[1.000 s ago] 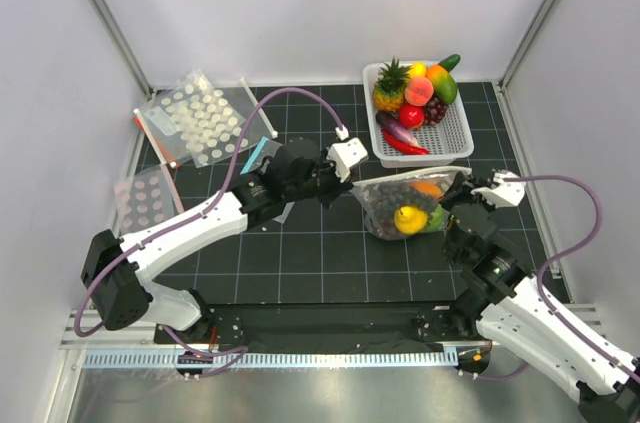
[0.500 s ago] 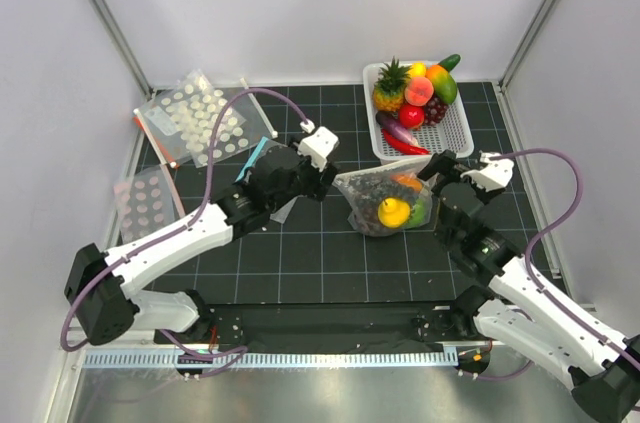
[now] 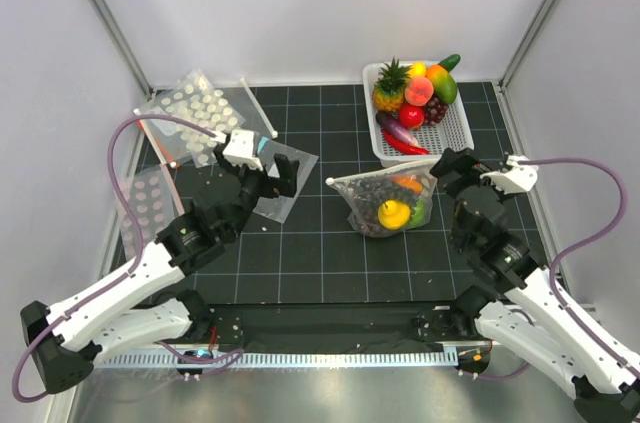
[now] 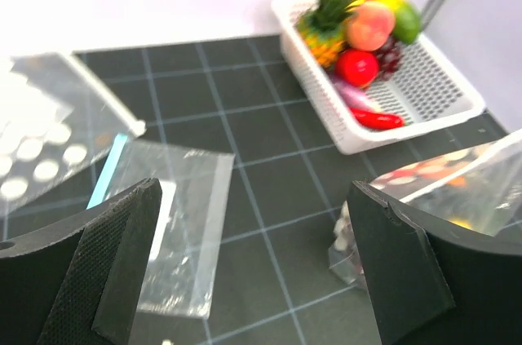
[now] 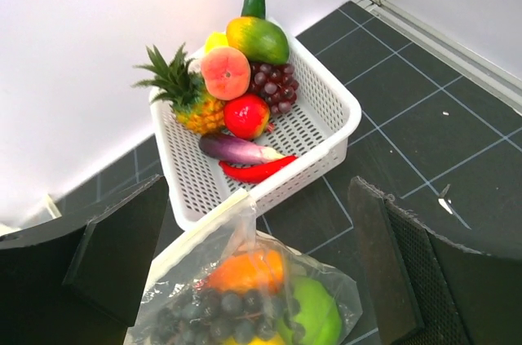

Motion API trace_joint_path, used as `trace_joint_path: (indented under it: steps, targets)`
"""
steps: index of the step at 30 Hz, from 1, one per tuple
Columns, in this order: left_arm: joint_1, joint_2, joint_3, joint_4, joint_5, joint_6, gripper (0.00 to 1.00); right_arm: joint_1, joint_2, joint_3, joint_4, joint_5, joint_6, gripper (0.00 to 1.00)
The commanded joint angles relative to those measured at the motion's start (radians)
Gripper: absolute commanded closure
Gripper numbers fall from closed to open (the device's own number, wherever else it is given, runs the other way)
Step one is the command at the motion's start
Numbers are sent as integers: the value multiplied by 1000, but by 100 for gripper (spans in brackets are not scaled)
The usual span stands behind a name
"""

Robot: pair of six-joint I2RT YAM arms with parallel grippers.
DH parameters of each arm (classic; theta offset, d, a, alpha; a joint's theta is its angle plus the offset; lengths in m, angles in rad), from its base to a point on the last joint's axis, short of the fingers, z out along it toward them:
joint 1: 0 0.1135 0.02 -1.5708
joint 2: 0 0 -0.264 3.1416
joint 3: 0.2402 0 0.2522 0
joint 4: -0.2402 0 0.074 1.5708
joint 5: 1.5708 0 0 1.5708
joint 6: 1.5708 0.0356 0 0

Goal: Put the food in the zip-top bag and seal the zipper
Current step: Reset both arms

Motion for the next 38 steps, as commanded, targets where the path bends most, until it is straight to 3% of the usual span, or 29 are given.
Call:
trace_joint_path:
  steps: [1, 7, 14, 38]
  targets:
    - [2, -56, -56, -75, -96, -97, 0, -2, -72, -9, 1, 62, 54, 0]
    - [3, -197, -203, -76, -93, -116, 0, -1, -181, -82, -19, 212, 164, 0]
    - [3, -263, -349, 112, -110, -76, 0, -2, -129, -58, -103, 272, 267, 0]
    - [3, -204, -326, 90, -84, -56, 0, -2, -78, -66, -43, 186, 201, 0]
